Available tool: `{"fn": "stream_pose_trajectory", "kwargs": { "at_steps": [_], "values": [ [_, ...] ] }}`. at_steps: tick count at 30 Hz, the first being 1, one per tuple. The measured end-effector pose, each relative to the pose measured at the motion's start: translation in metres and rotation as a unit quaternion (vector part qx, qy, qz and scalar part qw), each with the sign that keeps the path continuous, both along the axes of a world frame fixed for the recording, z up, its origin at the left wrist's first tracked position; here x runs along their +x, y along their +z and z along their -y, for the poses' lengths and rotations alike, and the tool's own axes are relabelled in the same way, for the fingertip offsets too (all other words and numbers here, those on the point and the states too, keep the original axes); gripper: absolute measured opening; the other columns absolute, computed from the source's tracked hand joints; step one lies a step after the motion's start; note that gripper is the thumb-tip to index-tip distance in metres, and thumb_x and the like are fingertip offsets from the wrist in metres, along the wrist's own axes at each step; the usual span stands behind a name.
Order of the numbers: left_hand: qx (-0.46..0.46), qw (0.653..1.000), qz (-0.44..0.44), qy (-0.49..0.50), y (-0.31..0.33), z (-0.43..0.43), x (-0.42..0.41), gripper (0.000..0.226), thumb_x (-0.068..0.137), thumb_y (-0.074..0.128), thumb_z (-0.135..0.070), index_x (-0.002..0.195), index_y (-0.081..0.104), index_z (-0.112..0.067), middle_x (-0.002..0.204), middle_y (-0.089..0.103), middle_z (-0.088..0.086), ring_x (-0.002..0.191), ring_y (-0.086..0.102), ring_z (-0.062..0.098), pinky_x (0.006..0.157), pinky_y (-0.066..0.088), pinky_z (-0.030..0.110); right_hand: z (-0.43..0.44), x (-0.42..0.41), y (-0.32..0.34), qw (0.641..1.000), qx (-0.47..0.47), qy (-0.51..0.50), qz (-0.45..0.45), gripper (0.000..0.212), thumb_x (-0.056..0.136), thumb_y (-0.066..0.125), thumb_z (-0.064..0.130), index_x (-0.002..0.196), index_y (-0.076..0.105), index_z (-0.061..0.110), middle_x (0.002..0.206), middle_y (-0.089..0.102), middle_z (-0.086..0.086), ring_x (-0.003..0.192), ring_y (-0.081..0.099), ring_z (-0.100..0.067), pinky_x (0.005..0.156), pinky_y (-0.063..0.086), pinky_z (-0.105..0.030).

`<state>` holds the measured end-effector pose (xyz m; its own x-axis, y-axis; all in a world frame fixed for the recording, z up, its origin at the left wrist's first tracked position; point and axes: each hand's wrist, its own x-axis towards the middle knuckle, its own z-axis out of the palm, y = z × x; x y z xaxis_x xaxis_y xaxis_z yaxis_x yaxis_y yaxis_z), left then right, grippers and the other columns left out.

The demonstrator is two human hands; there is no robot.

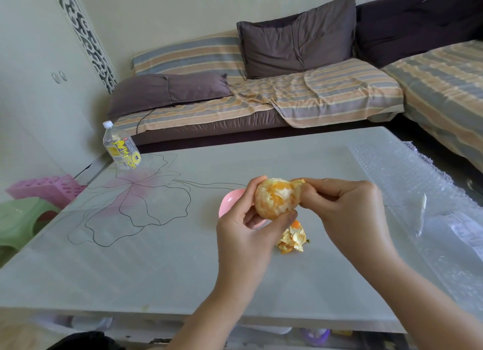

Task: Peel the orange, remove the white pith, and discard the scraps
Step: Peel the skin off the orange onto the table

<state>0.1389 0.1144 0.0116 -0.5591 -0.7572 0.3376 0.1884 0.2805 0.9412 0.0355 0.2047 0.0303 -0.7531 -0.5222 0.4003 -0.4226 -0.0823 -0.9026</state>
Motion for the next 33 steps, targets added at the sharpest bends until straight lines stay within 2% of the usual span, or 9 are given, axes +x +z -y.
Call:
{"fn": "stream_pose_trajectory", "kwargs": {
  "at_steps": [3, 5, 8, 13, 15, 18, 23, 30, 33],
  "values": [
    [0.023, 0.999, -0.024, 0.012, 0.003, -0.001, -0.001, 0.053, 0.064, 0.085, -0.007, 0.104, 0.067, -0.036, 0.111, 0.066, 0.013, 0.091, 0.07, 0.01, 0.08, 0.054, 0.021, 0.001, -0.002, 0.004, 0.997, -0.002, 0.079, 0.026, 0.012, 0.079, 0.071, 0.024, 0.087, 0.075, 0.033, 0.078, 0.074, 0.004, 0.073, 0.067, -0.024, 0.067, 0.056, -0.028],
    [0.046, 0.998, -0.048, 0.009, 0.007, -0.002, -0.002, 0.051, 0.061, 0.083, -0.014, 0.105, 0.066, -0.032, 0.111, 0.067, 0.013, 0.089, 0.07, 0.007, 0.076, 0.053, 0.017, 0.003, -0.003, 0.004, 0.991, -0.001, 0.129, 0.039, 0.032, 0.071, 0.071, 0.033, 0.102, 0.072, 0.025, 0.091, 0.072, 0.009, 0.083, 0.068, -0.003, 0.074, 0.052, -0.015],
    [0.062, 0.996, -0.068, 0.007, 0.009, -0.004, -0.003, 0.054, 0.055, 0.08, -0.021, 0.108, 0.065, -0.026, 0.11, 0.068, 0.01, 0.091, 0.07, 0.006, 0.075, 0.051, 0.015, 0.007, -0.005, 0.002, 0.989, -0.004, 0.145, 0.015, 0.034, 0.073, 0.065, 0.035, 0.106, 0.07, 0.027, 0.092, 0.068, 0.012, 0.085, 0.064, 0.003, 0.073, 0.047, -0.01],
    [0.067, 0.996, -0.062, 0.023, 0.004, -0.004, -0.006, 0.051, 0.062, 0.082, -0.008, 0.109, 0.067, -0.02, 0.106, 0.07, 0.008, 0.089, 0.07, 0.009, 0.076, 0.053, 0.016, 0.012, -0.003, -0.006, 0.973, 0.043, 0.0, -0.225, 0.024, 0.091, 0.054, 0.026, 0.105, 0.072, 0.018, 0.075, 0.06, 0.005, 0.07, 0.055, -0.01, 0.06, 0.041, -0.011],
    [0.069, 0.996, -0.057, 0.025, 0.003, -0.005, -0.008, 0.048, 0.067, 0.081, -0.001, 0.11, 0.067, -0.015, 0.105, 0.07, 0.011, 0.087, 0.07, 0.01, 0.078, 0.055, 0.021, 0.016, 0.001, -0.007, 0.964, 0.045, -0.054, -0.256, 0.023, 0.089, 0.052, 0.018, 0.098, 0.073, 0.013, 0.071, 0.059, 0.002, 0.066, 0.053, -0.011, 0.061, 0.039, -0.009],
    [0.075, 0.995, -0.057, 0.026, 0.003, -0.008, -0.011, 0.043, 0.067, 0.081, -0.003, 0.107, 0.068, -0.014, 0.103, 0.069, 0.015, 0.085, 0.07, 0.012, 0.081, 0.057, 0.03, 0.021, 0.004, -0.005, 0.954, 0.052, -0.103, -0.276, 0.027, 0.09, 0.045, 0.019, 0.086, 0.07, 0.011, 0.066, 0.056, -0.001, 0.051, 0.053, -0.019, 0.054, 0.041, -0.025],
    [0.063, 0.997, -0.047, -0.005, 0.006, -0.005, -0.014, 0.037, 0.068, 0.083, -0.007, 0.101, 0.07, -0.015, 0.102, 0.068, 0.017, 0.084, 0.07, 0.014, 0.074, 0.054, 0.022, 0.023, -0.004, 0.002, 0.957, 0.071, -0.119, -0.256, 0.022, 0.087, 0.047, 0.015, 0.079, 0.066, 0.006, 0.067, 0.056, -0.004, 0.054, 0.054, -0.028, 0.049, 0.044, -0.035],
    [0.061, 0.995, -0.024, -0.081, 0.009, 0.001, -0.014, 0.038, 0.067, 0.081, -0.002, 0.101, 0.069, -0.01, 0.098, 0.07, 0.016, 0.081, 0.068, 0.009, 0.068, 0.049, 0.013, 0.018, -0.015, 0.008, 0.981, 0.097, -0.067, -0.154, 0.019, 0.093, 0.051, 0.009, 0.08, 0.066, 0.008, 0.071, 0.062, 0.0, 0.066, 0.057, -0.016, 0.062, 0.04, -0.02],
    [0.061, 0.992, -0.027, -0.104, 0.011, 0.006, -0.012, 0.037, 0.063, 0.077, -0.008, 0.099, 0.07, -0.012, 0.099, 0.069, 0.018, 0.081, 0.068, 0.009, 0.069, 0.05, 0.015, 0.015, -0.018, 0.011, 0.992, 0.109, -0.023, -0.067, 0.025, 0.093, 0.049, 0.015, 0.072, 0.062, 0.014, 0.059, 0.058, 0.01, 0.058, 0.054, -0.006, 0.056, 0.04, -0.016]
  ]
}}
